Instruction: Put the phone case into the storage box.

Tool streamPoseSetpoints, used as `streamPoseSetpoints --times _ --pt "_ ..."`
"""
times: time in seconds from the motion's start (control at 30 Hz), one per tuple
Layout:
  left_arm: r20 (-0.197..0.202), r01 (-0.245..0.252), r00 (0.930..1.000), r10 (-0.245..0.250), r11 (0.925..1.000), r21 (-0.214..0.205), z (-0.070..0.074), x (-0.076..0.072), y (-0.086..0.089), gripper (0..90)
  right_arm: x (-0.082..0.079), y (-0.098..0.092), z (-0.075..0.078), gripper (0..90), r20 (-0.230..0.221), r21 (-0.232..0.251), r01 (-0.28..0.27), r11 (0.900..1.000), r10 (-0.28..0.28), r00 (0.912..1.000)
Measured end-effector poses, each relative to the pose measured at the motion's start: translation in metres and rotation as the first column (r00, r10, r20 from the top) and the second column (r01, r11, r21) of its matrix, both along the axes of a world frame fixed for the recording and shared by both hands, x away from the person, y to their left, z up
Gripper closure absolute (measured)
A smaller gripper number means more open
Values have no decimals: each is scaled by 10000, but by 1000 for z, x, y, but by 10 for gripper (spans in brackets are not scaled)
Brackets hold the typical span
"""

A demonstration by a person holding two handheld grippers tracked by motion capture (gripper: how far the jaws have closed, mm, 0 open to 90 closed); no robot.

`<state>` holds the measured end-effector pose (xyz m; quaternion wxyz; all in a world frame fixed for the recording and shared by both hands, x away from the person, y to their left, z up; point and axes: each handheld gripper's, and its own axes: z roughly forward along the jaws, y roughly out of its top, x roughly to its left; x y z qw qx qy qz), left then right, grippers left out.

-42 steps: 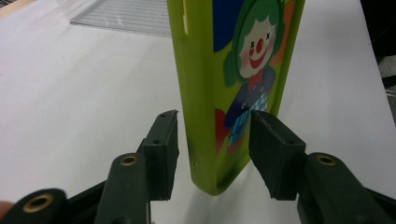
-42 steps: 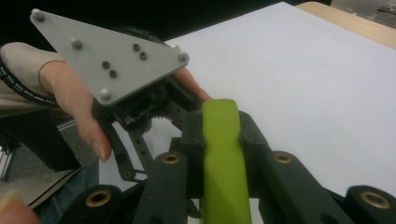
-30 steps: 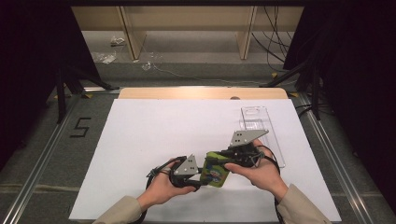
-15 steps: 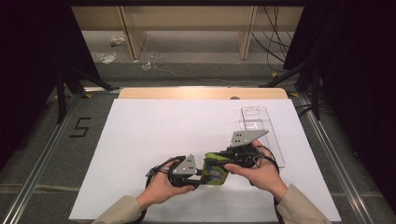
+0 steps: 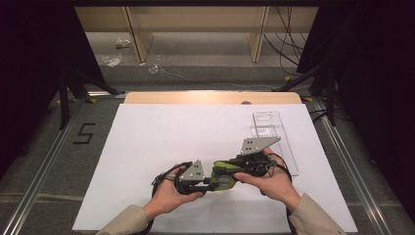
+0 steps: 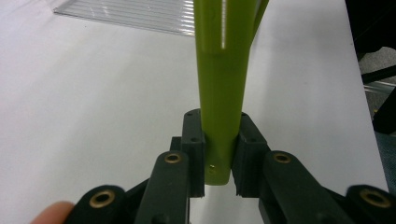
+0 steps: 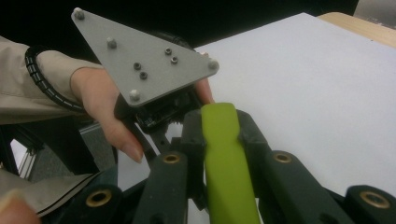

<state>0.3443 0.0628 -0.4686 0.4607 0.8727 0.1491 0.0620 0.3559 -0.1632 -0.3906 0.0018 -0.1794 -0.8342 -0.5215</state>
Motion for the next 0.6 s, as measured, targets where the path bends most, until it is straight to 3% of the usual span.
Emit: streamPoseSetpoints --times 0.6 --pt "-363 -221 9991 223 9997 59 2 0 1 774 1 -1 -1 749 153 -30 -50 10000 51 9999"
